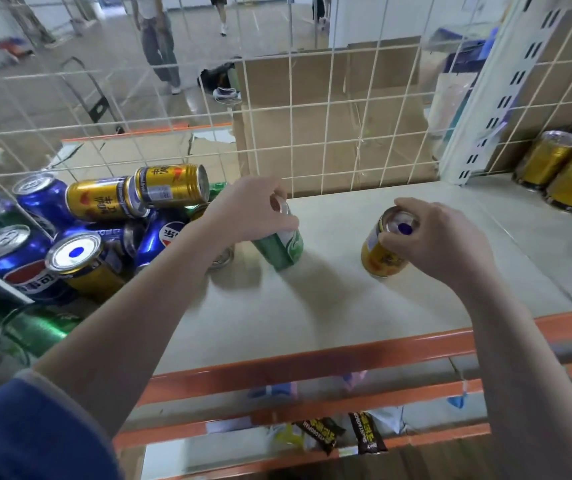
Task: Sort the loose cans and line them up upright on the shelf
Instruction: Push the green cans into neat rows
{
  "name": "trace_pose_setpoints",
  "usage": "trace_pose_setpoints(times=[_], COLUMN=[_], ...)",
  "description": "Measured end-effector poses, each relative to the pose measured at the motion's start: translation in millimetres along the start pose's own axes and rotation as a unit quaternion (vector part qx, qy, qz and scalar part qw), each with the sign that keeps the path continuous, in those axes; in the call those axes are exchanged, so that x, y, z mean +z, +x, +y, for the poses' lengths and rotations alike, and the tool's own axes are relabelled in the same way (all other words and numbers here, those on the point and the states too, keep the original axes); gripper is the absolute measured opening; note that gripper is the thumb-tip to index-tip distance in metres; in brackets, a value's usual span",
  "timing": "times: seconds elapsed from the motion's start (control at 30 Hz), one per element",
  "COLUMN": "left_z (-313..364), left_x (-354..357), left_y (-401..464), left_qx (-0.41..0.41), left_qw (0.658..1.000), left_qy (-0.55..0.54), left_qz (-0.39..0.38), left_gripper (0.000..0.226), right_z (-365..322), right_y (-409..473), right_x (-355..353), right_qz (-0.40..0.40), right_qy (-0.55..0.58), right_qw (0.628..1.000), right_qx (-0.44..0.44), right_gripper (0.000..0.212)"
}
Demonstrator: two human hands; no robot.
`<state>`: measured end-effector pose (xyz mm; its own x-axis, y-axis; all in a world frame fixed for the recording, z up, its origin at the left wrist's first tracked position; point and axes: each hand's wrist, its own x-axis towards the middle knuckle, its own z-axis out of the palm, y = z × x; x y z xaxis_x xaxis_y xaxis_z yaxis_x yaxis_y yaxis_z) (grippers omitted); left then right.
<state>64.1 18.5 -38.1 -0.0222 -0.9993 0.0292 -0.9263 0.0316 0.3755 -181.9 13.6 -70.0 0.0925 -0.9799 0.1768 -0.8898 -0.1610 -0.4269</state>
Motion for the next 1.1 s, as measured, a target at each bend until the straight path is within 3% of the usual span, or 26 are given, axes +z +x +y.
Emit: trace_pose_setpoints(times=[0.3,0.4,0.5,0.8,1.1], left_z=[8.5,3.5,-1.6,16.4,74.7], left_x=[17.8,23.1,27.5,17.4,16.1], left_y=[-0.8,-6.5,-13.2,-35.3,-52.3], left_qx=[0.033,0.035,0.054,0.029,0.071], left_qw=[0.997,0.998,0.998,0.990,0.991], left_qy=[0.033,-0.016,-0.040,-0.086,-0.072], left_qz=[0.062,0.039,0.009,0.109,0.087], left_gripper=[0.039,0.049,0.066,0.065,0.065], right_z=[-7.5,-10.3,-10.6,-4.8,31.2], right_y=[3.6,3.0,1.9,-31.7,-88.4], right_x=[2.2,6.8,9.7,-15.4,-53.1], right_qz=[-0.058,-0.059,-0.044,0.030,0.091], right_qy=[-0.017,-0.018,-0.007,0.016,0.034], right_qw=[0.998,0.998,0.999,0.999,0.992], right_qx=[-0.031,-0.027,-0.022,0.012,0.086], right_gripper=[0.059,0.052,0.053,0.060,0.059])
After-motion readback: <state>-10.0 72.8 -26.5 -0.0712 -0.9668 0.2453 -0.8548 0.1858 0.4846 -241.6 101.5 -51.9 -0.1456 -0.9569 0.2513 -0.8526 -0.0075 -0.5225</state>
